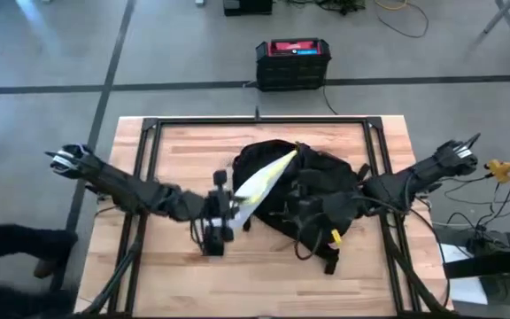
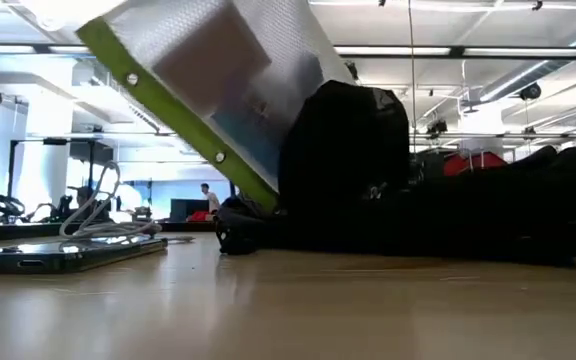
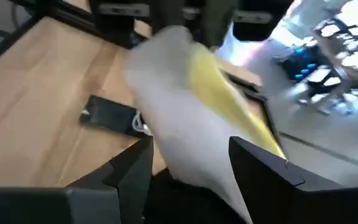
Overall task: Unpack backpack
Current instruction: Remove the yellow green zip bag from the black backpack
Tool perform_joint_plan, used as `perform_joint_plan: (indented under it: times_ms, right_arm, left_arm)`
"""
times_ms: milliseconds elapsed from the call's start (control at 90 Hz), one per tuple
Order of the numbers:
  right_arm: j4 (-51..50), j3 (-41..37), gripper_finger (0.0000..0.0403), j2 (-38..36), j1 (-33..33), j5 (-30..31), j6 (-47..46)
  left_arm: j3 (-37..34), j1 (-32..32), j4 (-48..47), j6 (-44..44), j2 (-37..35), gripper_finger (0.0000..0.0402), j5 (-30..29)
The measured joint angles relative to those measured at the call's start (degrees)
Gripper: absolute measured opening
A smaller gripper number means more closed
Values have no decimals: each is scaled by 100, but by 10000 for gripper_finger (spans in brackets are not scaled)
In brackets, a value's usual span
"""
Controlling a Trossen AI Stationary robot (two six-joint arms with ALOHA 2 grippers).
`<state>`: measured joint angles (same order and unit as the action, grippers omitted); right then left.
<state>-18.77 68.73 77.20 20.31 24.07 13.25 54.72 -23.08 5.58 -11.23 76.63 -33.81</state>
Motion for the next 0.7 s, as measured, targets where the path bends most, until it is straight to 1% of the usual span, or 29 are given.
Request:
perform_joint_plan:
  times_ms: [56, 111, 167, 233, 378, 489, 578, 700]
  right_arm:
    - [86, 0, 199, 129, -233, -446, 36]
    - [69, -3, 199, 252, -451, -745, 97]
    - [76, 5, 199, 365, -637, -849, 220]
    - [106, 60, 199, 467, -781, -867, 462]
    - [107, 320, 199, 584, -835, -910, 1064]
    - [120, 618, 199, 654, -860, -1013, 1459]
    - [37, 909, 199, 854, -1049, -1323, 1556]
    - [-540, 1365, 199, 1308, -1399, -2154, 1489]
  left_arm:
    - [0, -189, -65, -66, 37, 15, -240]
    - [0, -336, -192, -101, 54, 15, -575]
    - [0, -450, -341, -99, 54, 16, -864]
    - [0, -550, -483, -51, 54, 17, -1067]
    - [0, -650, -740, 174, 52, 18, -1127]
    - [0, -691, -814, 179, 52, 18, -1130]
    - [0, -692, -837, 150, 50, 19, -1131]
    - [0, -693, -882, 115, 47, 19, -1129]
